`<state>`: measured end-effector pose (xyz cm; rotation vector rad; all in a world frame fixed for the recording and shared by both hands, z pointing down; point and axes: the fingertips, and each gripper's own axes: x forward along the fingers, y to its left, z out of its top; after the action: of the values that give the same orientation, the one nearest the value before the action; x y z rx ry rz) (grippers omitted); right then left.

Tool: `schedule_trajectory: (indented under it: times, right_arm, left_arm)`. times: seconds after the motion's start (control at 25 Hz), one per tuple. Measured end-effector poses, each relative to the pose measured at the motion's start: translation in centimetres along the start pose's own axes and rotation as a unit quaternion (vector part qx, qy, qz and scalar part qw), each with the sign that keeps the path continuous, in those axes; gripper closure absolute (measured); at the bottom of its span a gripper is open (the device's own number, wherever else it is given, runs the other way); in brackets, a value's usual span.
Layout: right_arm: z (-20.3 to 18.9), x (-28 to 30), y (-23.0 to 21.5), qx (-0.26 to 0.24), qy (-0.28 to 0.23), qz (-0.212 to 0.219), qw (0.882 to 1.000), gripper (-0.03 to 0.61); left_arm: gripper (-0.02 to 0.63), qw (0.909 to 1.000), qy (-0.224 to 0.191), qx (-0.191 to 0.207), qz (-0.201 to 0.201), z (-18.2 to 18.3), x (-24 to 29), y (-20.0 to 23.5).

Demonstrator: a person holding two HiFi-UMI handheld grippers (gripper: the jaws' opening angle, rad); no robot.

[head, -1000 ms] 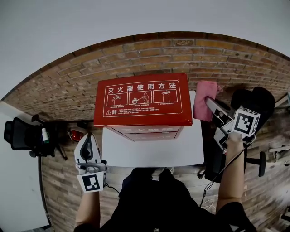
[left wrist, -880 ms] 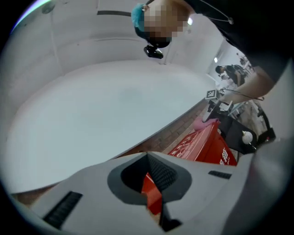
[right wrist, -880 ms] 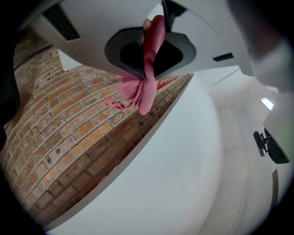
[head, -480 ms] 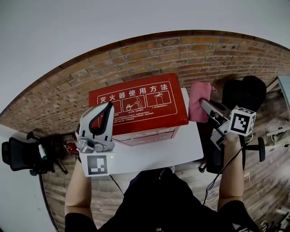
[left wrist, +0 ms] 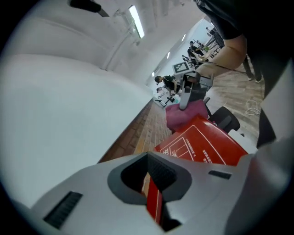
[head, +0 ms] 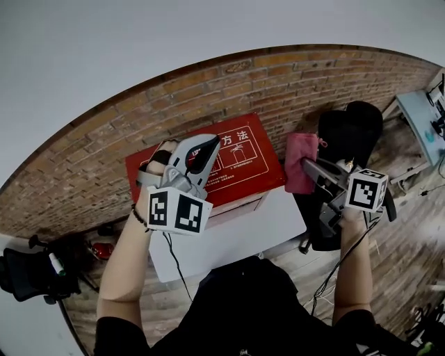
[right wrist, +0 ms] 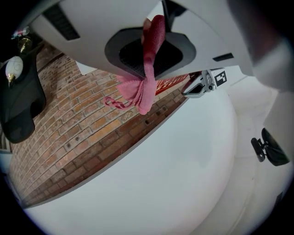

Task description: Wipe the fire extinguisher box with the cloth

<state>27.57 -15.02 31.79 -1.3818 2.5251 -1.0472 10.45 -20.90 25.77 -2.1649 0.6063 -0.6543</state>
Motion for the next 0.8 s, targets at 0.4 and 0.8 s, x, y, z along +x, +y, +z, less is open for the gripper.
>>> schedule_trajectory:
  times: [0.4,0.8]
  right_arm:
    - [-1.6,-0.9,1.2,0.009,-0.002,0.000,1.000,0.514]
    - [1.2,-1.4,-1.1,0.034,-0.002,0.085,0.996,0.514]
  left_arm:
    - [0.586,0.9977,0.047,0.017,-0.046,0.1,4.0,-1.0]
    - [0.586,0.9880,0.127,0.066,-0.058,-1.4,7.3,-3.1]
